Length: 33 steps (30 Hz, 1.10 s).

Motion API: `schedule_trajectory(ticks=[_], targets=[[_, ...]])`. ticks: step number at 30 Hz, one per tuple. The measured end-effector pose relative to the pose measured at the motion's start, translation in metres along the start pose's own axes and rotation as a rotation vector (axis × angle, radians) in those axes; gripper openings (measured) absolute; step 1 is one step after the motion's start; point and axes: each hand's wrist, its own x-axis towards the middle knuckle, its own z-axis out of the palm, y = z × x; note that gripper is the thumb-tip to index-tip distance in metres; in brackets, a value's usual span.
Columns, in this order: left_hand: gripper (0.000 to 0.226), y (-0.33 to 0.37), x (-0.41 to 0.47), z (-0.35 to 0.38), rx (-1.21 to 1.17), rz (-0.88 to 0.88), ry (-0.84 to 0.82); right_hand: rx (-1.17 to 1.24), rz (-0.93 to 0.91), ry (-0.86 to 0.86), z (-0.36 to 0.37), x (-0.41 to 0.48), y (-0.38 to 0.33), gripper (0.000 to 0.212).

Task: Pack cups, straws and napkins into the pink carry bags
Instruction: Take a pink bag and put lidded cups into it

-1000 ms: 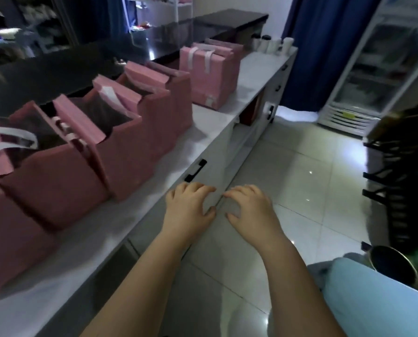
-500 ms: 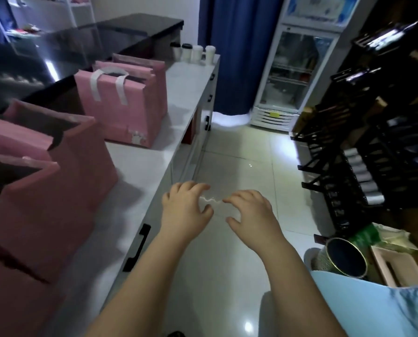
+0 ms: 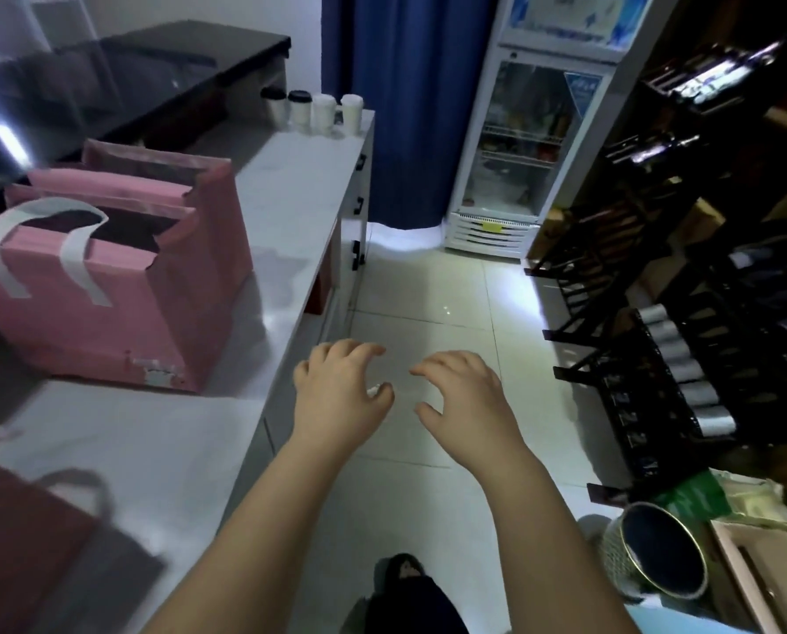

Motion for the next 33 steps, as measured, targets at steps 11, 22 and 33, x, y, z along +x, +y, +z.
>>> schedule_trajectory(ticks=[11, 22, 33], targets=[[0.046, -0.023, 0.235, -0.032, 0.097, -0.237, 0.288, 0.197, -0.377, -0.005, -0.014, 0.286, 0.023, 0.035], [0.049, -0.134, 0.336, -0.106, 0.163, -0.602, 0.569, 0.258, -0.777, -0.017, 0.033, 0.487, -0.080, 0.032], [0.039, -0.200, 0.372, -0.132, 0.285, -0.917, 0.584, 0.344, -1.094, -0.149, 0.087, 0.599, -0.185, 0.028]])
